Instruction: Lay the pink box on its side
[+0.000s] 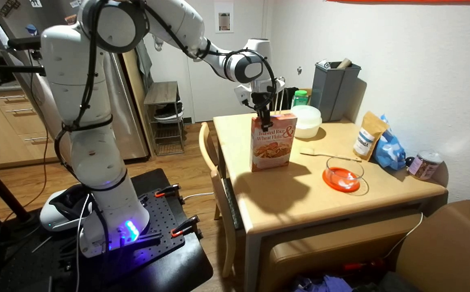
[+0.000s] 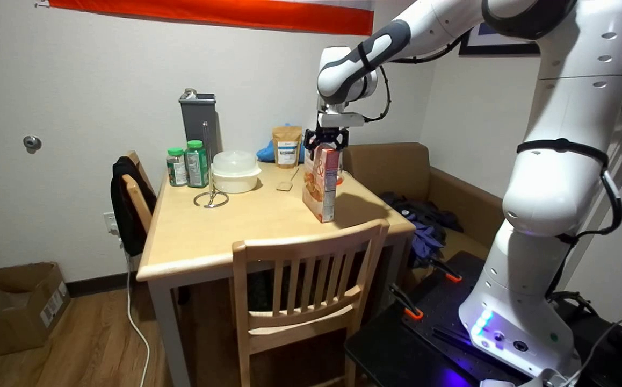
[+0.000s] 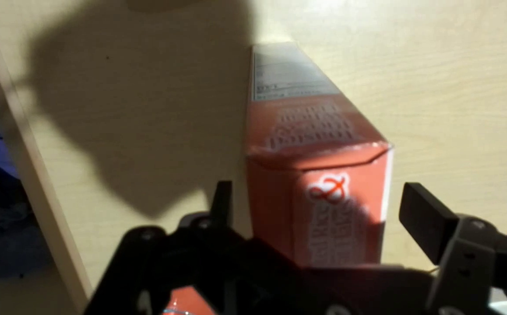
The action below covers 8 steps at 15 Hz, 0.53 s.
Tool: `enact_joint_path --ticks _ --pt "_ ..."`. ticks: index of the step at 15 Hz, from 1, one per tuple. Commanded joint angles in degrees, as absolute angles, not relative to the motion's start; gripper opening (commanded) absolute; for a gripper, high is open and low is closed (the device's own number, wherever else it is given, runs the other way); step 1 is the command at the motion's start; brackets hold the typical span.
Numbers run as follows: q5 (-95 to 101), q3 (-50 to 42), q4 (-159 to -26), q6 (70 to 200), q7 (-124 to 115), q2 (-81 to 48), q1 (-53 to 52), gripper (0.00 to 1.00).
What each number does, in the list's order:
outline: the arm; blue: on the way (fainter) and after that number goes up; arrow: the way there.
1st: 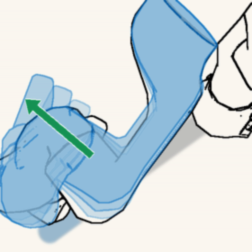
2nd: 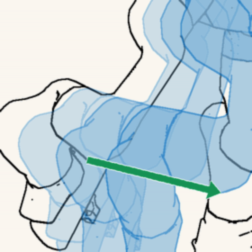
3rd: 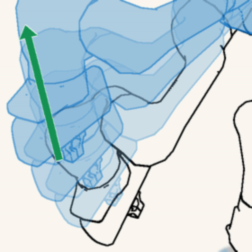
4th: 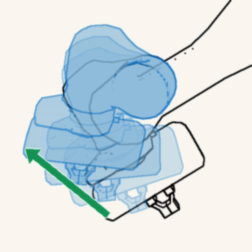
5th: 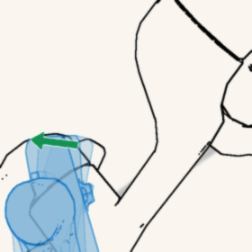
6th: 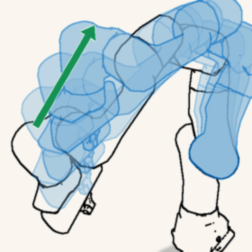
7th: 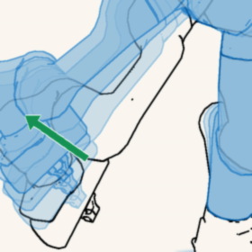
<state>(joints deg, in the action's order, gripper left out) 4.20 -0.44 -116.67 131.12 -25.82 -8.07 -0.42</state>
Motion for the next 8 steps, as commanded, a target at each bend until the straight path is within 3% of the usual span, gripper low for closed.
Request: enact_joint_path --ticks 1,6,8 --pt "2.4 -1.4 -115.6 131.4 -24.1 -9.8 -0.3 0.68" --pt "5.5 -2.7 -116.1 132.6 -26.2 -7.9 -0.7 0.29" --pt "7.2 -3.2 -116.5 133.4 -27.2 -6.8 -1.0 0.23"
